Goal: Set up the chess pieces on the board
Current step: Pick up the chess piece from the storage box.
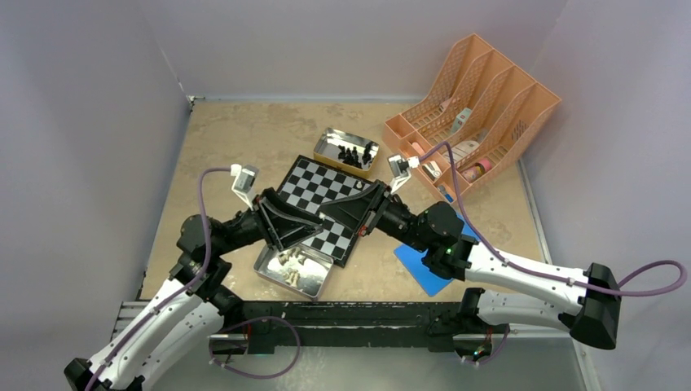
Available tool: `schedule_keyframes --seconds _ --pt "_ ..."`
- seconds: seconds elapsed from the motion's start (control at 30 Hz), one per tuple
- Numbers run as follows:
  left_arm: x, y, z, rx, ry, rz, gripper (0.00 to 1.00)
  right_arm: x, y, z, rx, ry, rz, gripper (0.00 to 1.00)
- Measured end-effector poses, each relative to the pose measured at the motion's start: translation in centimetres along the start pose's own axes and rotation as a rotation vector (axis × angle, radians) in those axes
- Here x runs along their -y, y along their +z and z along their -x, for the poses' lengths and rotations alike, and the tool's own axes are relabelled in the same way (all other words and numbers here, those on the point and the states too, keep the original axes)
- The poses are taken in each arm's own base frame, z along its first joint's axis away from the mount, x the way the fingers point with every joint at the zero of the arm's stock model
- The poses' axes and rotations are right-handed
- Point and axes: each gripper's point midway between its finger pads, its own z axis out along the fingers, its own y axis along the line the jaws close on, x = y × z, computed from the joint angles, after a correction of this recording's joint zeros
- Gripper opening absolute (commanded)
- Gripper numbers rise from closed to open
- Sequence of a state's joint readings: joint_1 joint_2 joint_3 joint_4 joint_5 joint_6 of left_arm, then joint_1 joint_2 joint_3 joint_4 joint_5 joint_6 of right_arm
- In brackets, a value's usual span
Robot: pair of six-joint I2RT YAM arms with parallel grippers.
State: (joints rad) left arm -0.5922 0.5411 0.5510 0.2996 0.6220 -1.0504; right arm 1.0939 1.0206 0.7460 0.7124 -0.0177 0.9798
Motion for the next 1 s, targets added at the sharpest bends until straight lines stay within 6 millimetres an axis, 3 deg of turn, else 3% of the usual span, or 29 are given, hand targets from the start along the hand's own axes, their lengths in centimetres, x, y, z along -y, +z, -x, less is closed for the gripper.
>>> schedule_keyframes --seconds 0.27,0.7,1.0 --pt "0.5 0.6 0.1 -0.005 -0.034 -0.057 0.42 0.2 -0.1 -0.8 -0.029 0.032 0.008 0.1" --pt "1.0 0.6 0.1 -0.001 -0.035 -0.093 0.18 0.2 -0.2 -1.4 -0.044 0.061 0.028 0.1" --pt "0.8 0.4 0.0 0.01 -0.021 -0.088 0.09 0.5 -0.2 -1.7 -0.052 0.06 0.024 0.11"
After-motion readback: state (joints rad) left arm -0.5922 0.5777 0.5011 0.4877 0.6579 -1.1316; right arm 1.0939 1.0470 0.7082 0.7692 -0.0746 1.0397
